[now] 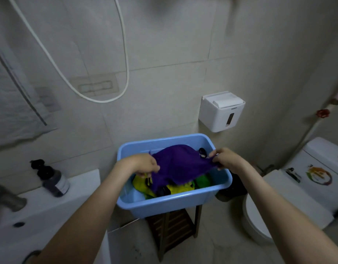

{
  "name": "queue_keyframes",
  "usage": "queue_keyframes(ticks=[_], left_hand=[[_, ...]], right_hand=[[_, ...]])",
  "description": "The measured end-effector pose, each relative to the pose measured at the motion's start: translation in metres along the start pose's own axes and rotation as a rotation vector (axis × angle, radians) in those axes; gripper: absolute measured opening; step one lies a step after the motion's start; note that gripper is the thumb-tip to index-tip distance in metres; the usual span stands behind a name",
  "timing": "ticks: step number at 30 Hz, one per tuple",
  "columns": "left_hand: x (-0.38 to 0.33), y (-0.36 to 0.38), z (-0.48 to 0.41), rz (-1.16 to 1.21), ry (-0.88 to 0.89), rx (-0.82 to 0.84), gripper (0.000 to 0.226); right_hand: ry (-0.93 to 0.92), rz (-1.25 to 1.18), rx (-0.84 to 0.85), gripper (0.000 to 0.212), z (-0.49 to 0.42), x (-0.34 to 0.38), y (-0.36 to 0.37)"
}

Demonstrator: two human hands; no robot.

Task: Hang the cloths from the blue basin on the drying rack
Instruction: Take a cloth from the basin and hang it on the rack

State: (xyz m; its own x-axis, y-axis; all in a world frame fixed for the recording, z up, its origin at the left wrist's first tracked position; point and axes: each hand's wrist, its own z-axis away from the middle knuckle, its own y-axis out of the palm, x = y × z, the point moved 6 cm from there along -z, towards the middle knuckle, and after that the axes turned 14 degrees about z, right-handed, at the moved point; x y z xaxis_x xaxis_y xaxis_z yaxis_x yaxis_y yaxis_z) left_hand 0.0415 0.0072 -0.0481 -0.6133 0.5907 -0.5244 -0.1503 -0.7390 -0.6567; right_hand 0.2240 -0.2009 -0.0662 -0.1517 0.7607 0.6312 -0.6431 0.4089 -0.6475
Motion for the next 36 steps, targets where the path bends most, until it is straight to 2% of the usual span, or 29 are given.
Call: queue_keyframes(ticks=[1,3,6,10,12,17,20,24,26,29,30,32,36], left_hand=[[0.008,0.012,-0.001,0.063,-0.067,0.103,0.022],[0.018,0.022,-0.008,0.166,-0.116,0.142,0.023],[0.025,0.022,-0.025,0.347,-0.108,0.021,0.019],[0.038,0.024,-0.049,0.610,-0.162,-0.150,0.016],[0.042,0.026,-0.059,0.653,-0.171,-0.195,0.011],[0.047,0.023,-0.087,0.632,-0.130,-0.277,0.032],[0.050,0.018,-0.103,0.563,-0.120,-0.341,0.036],[0.055,0.020,-0.127,0.523,-0.132,-0.288,0.050],[0.056,0.024,-0.137,0.569,-0.127,-0.237,0.049],[0.054,0.026,-0.146,0.525,-0.111,-0.198,0.043],[0.053,0.025,-0.148,0.484,-0.095,-0.192,0.037],[0.049,0.020,-0.147,0.388,-0.074,-0.200,0.009],[0.042,0.005,-0.141,0.270,-0.019,-0.239,0.023]], right_hand=[[0.014,0.102,0.044,0.023,0.001,-0.001,0.005],[0.043,0.254,0.164,0.025,0.002,-0.001,0.018],[0.069,0.303,0.247,0.029,0.001,0.004,0.030],[0.041,0.402,0.180,0.017,-0.018,0.005,0.035],[0.012,0.446,0.137,0.023,-0.028,0.007,0.040],[-0.161,0.417,0.024,0.023,-0.060,0.032,0.050],[-0.177,0.423,0.016,0.030,-0.079,0.044,0.058],[-0.149,0.421,0.069,0.039,-0.105,0.052,0.070],[-0.129,0.385,0.110,0.042,-0.113,0.051,0.075],[-0.150,0.481,0.110,0.025,-0.121,0.050,0.079],[-0.156,0.492,0.085,0.020,-0.123,0.050,0.078],[-0.184,0.484,0.027,0.014,-0.122,0.053,0.073],[-0.277,0.618,-0.095,0.013,-0.112,0.071,0.055]])
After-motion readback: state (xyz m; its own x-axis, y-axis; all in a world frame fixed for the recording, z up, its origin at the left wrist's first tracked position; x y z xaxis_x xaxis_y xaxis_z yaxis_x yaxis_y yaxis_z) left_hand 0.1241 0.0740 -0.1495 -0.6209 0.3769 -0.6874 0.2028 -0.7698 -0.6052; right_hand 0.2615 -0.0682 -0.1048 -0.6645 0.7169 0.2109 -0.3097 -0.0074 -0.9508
